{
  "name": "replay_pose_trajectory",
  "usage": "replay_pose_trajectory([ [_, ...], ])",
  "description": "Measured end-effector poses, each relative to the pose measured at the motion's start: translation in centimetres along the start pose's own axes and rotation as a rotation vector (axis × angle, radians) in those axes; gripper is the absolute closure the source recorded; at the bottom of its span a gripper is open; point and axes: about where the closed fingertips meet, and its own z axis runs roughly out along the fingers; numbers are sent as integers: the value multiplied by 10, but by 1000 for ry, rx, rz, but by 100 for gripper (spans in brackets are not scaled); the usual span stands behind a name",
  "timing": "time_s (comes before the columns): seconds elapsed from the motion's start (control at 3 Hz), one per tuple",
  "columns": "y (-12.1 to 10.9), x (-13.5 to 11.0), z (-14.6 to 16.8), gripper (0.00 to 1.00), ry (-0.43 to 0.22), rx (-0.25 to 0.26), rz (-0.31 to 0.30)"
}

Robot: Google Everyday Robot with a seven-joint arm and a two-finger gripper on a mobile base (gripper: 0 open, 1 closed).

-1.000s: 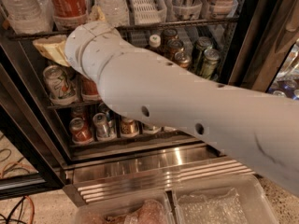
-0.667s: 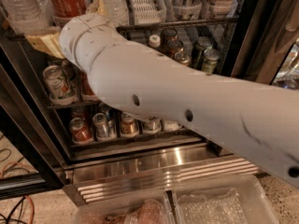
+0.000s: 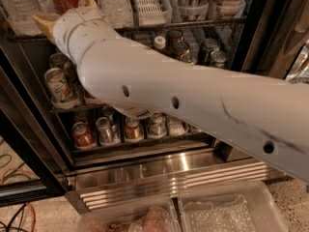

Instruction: Pick coke can from top shelf of fridge

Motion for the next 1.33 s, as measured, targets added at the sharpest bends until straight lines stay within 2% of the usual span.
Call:
replay_pose_trajectory([
  [0.67,2,8,7,36,11,8,26],
  [1.0,-1,14,7,33,26,19,33],
  [1.33,-17,2,16,33,23,32,-1],
])
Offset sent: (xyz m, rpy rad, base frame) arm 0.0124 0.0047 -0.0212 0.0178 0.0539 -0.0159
